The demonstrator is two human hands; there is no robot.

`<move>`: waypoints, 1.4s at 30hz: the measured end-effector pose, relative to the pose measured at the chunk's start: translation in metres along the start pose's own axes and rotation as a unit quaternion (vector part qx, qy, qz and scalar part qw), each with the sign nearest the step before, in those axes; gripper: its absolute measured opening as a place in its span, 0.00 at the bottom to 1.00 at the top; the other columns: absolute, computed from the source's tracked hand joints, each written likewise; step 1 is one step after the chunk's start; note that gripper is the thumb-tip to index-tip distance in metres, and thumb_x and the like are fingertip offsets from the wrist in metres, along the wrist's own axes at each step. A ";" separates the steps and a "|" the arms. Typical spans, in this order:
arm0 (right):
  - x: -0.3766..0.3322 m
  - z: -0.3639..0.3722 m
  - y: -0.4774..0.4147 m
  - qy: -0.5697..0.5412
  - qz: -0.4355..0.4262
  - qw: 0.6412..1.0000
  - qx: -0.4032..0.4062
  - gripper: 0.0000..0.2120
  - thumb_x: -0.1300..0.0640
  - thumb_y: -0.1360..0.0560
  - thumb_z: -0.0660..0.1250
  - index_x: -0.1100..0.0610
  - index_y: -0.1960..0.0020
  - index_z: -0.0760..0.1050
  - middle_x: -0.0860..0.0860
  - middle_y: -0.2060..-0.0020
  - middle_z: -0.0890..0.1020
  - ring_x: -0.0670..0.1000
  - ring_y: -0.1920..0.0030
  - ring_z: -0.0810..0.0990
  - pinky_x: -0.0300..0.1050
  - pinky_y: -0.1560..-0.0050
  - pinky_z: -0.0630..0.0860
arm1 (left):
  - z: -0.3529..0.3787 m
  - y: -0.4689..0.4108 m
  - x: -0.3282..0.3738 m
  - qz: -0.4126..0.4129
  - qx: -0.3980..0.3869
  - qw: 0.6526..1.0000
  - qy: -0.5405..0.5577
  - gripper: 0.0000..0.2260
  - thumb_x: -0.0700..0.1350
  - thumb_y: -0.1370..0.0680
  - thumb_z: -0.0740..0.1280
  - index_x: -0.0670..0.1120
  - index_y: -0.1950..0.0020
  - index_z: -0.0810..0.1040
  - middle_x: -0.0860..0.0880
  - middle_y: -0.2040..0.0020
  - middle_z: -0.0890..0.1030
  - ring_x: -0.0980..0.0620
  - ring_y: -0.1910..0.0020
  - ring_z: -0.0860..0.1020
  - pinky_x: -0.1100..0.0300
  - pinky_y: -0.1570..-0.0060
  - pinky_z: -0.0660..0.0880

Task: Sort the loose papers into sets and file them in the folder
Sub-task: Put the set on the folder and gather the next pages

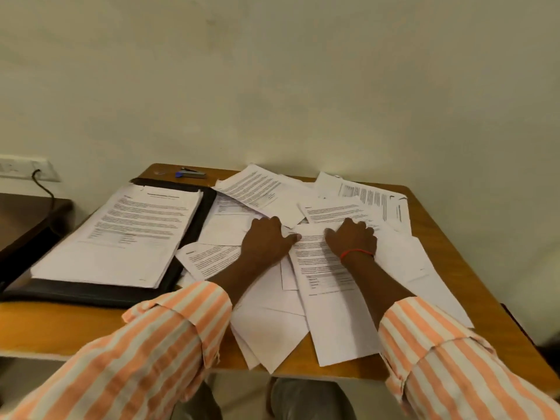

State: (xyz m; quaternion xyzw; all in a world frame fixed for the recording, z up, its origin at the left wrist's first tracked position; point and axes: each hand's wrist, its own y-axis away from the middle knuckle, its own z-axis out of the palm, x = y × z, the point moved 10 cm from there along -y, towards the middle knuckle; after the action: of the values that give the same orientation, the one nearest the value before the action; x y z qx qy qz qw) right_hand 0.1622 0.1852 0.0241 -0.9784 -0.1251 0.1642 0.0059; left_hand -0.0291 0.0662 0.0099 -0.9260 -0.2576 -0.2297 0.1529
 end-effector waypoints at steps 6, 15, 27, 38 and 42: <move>0.013 0.012 -0.022 -0.047 0.012 0.999 0.008 0.36 0.34 0.27 0.68 0.59 0.31 0.69 0.61 0.34 0.72 0.63 0.33 0.70 0.56 0.37 0.71 | 0.007 -0.015 -0.004 0.019 0.044 0.987 0.150 0.12 0.56 0.25 0.73 0.48 0.55 0.82 0.51 0.57 0.84 0.52 0.58 0.81 0.58 0.57 0.74; 0.022 -0.005 -0.038 -0.352 -0.042 0.931 0.081 0.25 0.45 0.28 0.76 0.56 0.37 0.74 0.51 0.47 0.81 0.51 0.46 0.79 0.41 0.45 0.75 | 0.005 -0.023 -0.027 -0.012 0.007 0.865 0.501 0.11 0.50 0.18 0.67 0.45 0.46 0.85 0.46 0.47 0.87 0.43 0.47 0.85 0.37 0.41 0.79; 0.014 0.003 -0.038 -0.335 -0.095 0.936 0.048 0.09 0.56 0.25 0.74 0.57 0.48 0.77 0.51 0.54 0.83 0.54 0.51 0.82 0.44 0.55 0.73 | -0.015 -0.028 -0.073 -0.128 0.159 0.893 0.401 0.15 0.61 0.25 0.68 0.55 0.42 0.80 0.52 0.44 0.83 0.52 0.50 0.84 0.47 0.49 0.83; -0.005 0.008 -0.034 -0.224 -0.138 0.962 0.078 0.28 0.56 0.28 0.77 0.59 0.32 0.70 0.58 0.36 0.76 0.59 0.35 0.73 0.56 0.34 0.70 | -0.032 -0.037 -0.081 -0.159 0.217 0.899 0.346 0.09 0.40 0.22 0.71 0.49 0.44 0.84 0.52 0.45 0.85 0.54 0.49 0.82 0.54 0.43 0.81; -0.007 0.009 -0.029 -0.238 -0.139 0.958 0.077 0.27 0.56 0.27 0.76 0.58 0.32 0.70 0.57 0.36 0.76 0.58 0.35 0.73 0.55 0.34 0.72 | -0.061 -0.040 -0.095 -0.148 0.282 0.843 0.434 0.07 0.39 0.23 0.72 0.51 0.51 0.82 0.55 0.50 0.84 0.57 0.51 0.83 0.56 0.46 0.82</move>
State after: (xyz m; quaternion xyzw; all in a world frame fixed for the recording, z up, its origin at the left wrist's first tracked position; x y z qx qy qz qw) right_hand 0.1455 0.2114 0.0198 -0.8807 -0.2446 0.3987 0.0745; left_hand -0.1442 0.0355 0.0206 -0.5991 -0.3525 -0.5457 0.4680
